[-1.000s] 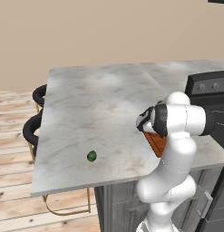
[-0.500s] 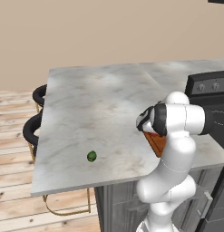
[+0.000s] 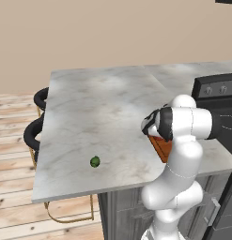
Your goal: Place the avocado, onion, tomato, and bell pepper on the cutting board.
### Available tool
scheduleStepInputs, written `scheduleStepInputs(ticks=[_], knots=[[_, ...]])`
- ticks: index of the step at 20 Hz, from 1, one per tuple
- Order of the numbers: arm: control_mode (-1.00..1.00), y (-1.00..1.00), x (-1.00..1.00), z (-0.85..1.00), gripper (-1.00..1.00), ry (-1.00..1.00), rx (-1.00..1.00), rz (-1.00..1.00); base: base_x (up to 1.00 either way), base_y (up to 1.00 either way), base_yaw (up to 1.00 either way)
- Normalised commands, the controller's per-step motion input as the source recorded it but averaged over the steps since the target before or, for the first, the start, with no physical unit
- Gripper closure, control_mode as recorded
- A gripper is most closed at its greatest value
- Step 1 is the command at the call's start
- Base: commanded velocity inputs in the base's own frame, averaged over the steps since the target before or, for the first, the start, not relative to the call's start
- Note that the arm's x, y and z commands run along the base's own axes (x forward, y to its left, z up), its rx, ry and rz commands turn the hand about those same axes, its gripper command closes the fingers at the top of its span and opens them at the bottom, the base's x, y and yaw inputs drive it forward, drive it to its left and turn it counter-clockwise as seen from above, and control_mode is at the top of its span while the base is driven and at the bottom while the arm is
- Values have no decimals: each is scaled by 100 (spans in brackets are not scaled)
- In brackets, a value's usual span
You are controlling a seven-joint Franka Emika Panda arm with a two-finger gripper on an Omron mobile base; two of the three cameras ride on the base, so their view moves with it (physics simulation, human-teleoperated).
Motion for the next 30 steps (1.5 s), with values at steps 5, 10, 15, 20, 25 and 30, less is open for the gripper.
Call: scheduleStepInputs(ticks=[5,10,15,20,25,30], knots=[[-100,-16,-7,7,-100,0,0,-1,0,0,0],[-100,-6,-10,19,-100,0,0,-2,0,0,0],[-100,2,-6,10,-100,0,0,-2,0,0,0],[-100,8,-5,18,-100,1,0,-2,0,0,0],[-100,1,-6,28,-100,1,0,-3,0,0,0],[-100,0,-13,34,-100,2,0,-2,0,0,0]])
